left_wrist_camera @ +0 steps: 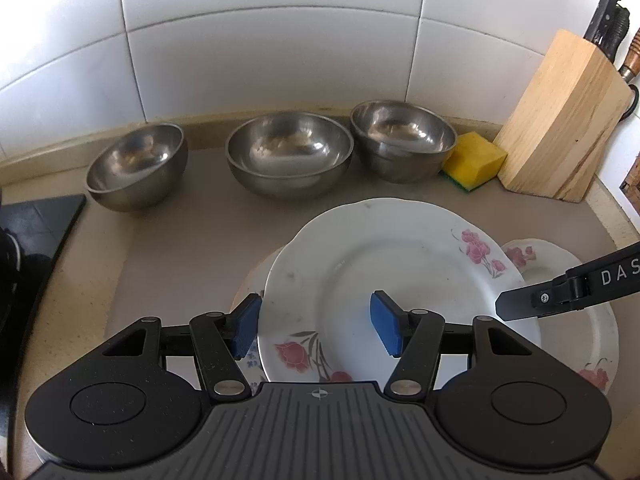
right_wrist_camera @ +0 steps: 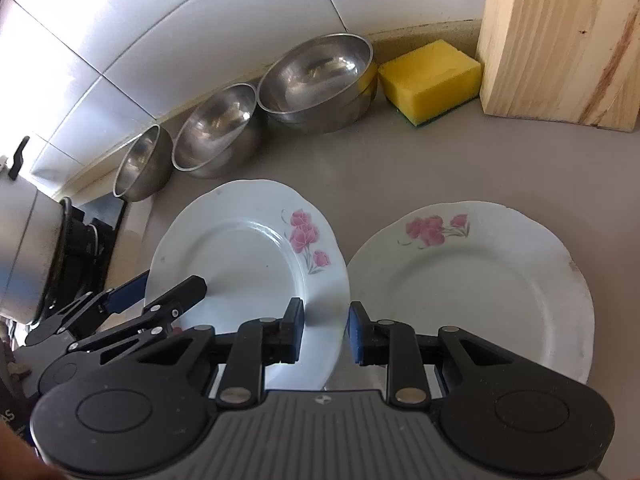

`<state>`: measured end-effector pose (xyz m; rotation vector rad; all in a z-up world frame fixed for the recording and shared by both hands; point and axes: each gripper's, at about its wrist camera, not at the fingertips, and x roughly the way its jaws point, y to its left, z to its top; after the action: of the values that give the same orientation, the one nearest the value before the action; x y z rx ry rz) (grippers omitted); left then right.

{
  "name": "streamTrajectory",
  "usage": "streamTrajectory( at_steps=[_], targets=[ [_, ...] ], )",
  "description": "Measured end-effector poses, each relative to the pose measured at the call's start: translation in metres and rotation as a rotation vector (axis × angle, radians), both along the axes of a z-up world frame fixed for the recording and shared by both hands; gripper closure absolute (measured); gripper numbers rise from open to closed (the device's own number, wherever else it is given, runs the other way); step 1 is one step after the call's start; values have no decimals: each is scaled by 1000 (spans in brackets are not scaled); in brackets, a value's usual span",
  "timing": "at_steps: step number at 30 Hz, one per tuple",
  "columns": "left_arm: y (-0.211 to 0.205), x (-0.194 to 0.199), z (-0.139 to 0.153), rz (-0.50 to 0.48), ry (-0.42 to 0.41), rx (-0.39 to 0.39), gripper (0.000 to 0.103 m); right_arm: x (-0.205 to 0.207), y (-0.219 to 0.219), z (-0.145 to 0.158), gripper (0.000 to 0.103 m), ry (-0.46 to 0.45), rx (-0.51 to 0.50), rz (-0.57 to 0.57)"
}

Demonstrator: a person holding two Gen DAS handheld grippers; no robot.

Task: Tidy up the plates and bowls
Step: 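Lift the plate with both grippers and carry it over the middle plate, then lower the plate onto the middle plate and open both grippers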

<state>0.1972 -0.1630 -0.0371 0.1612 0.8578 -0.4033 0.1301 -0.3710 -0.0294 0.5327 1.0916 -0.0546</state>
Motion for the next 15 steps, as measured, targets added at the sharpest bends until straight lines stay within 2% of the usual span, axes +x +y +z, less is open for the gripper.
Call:
streamTrajectory(
  at_steps=[9, 15],
  targets=[
    [6, 14, -21, 30, 47, -21, 43, 12, 10, -9, 96, 21, -32, 9],
    [8, 17, -21, 31, 40, -29, 43, 18, 14, -8, 95, 8, -73, 21]
  ],
)
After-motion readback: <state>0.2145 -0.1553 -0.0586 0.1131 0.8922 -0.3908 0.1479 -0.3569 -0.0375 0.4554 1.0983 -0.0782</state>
